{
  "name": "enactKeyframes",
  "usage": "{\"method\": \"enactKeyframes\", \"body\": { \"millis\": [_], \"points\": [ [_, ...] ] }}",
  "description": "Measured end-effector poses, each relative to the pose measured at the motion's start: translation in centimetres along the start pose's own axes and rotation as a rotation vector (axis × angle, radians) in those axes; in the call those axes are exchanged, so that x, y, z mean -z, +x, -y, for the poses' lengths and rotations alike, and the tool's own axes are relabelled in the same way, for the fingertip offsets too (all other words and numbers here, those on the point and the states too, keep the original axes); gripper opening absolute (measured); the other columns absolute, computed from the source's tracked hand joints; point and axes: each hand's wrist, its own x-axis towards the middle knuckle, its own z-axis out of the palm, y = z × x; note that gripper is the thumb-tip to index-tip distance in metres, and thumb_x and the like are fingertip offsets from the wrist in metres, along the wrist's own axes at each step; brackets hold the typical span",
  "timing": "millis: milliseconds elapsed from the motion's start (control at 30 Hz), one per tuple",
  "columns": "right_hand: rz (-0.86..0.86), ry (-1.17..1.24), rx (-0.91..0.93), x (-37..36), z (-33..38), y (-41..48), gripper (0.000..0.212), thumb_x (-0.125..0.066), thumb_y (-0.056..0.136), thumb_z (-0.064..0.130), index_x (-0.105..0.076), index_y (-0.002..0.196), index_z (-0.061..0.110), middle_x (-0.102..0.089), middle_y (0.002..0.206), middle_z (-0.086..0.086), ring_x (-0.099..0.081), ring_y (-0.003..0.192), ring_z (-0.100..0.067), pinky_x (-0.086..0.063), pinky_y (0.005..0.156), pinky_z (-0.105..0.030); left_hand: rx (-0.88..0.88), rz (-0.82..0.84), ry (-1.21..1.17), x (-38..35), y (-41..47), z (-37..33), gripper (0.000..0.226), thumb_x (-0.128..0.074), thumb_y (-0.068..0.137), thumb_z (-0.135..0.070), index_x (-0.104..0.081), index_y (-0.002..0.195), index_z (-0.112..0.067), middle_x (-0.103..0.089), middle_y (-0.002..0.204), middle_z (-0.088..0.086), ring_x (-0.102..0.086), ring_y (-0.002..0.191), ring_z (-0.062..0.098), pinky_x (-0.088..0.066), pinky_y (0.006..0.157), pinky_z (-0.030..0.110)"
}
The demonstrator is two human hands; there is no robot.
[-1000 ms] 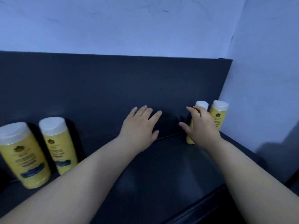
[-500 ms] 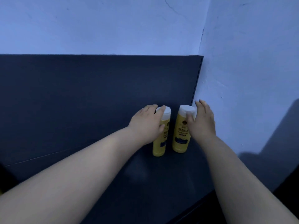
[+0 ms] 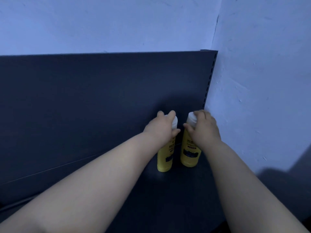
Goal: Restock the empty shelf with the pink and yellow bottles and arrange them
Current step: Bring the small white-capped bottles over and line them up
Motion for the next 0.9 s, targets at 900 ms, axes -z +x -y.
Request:
{"method": "enactKeyframes", "body": {
  "millis": [900],
  "points": [
    [0.233, 0.174, 0.327, -0.6, 24.9, -18.7, 0.037, -0.075, 0.068, 0.045, -0.052, 0.087, 0.024, -0.055, 0.094, 0.002, -0.052, 0.088, -0.016, -0.037, 0.069, -0.027, 0.133, -0.246, -0.409, 9.6, -29.6, 17.2, 0.051, -0.068, 0.072, -0.022, -0.048, 0.118, -0.035, -0.046, 0.113, -0.011, -0.051, 0.099, 0.012, -0.047, 0.086, 0.032]
  ]
}}
